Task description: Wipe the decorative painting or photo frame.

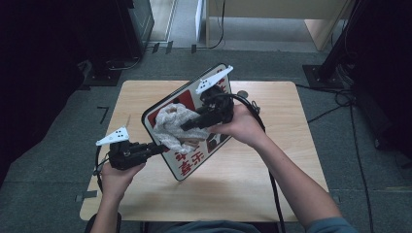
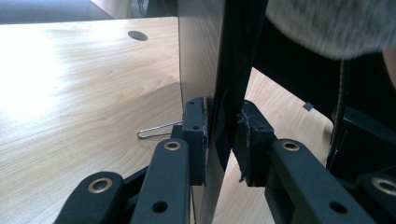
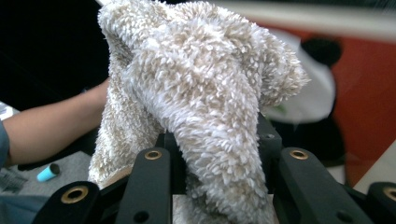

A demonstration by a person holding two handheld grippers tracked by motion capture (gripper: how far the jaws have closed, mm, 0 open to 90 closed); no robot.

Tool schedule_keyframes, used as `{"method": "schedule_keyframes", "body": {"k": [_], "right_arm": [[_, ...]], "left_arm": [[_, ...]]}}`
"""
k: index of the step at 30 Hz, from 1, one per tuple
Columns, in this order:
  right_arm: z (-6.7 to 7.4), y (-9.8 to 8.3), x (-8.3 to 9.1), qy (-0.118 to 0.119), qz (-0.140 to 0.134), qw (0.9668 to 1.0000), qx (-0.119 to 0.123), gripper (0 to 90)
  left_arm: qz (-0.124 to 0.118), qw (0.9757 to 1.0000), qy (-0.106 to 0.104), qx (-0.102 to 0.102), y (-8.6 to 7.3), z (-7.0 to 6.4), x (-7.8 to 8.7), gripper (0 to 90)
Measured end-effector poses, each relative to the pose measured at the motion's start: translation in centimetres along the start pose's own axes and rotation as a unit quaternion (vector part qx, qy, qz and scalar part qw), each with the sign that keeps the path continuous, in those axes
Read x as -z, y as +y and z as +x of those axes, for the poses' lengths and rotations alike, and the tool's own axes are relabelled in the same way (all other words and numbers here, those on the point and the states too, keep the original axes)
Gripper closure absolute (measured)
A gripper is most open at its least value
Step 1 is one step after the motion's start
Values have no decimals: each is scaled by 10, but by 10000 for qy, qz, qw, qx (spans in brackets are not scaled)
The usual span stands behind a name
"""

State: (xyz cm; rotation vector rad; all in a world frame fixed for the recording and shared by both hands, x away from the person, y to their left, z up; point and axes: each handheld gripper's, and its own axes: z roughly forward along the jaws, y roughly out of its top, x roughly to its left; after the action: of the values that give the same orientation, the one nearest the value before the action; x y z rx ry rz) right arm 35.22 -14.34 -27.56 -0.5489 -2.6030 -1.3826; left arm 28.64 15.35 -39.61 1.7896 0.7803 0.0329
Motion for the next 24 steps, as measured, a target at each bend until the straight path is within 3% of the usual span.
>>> {"method": "schedule_keyframes", "body": {"k": [9, 13, 19, 24], "right_arm": [[14, 54, 8, -141, -163, 9993, 314, 676], [17, 79, 8, -217, -231, 9990, 304, 676], [15, 104, -6, -403, -249, 9983, 336, 674], [7, 106, -31, -494, -37, 9985, 221, 672]], "left_arm": [[-4, 9999, 98, -57, 0, -1, 0, 776], [-22, 9999, 110, -95, 0, -1, 0, 776], [-7, 9998, 128, -142, 0, -1, 0, 777], [-18, 9998, 155, -133, 0, -1, 0, 778]]}}
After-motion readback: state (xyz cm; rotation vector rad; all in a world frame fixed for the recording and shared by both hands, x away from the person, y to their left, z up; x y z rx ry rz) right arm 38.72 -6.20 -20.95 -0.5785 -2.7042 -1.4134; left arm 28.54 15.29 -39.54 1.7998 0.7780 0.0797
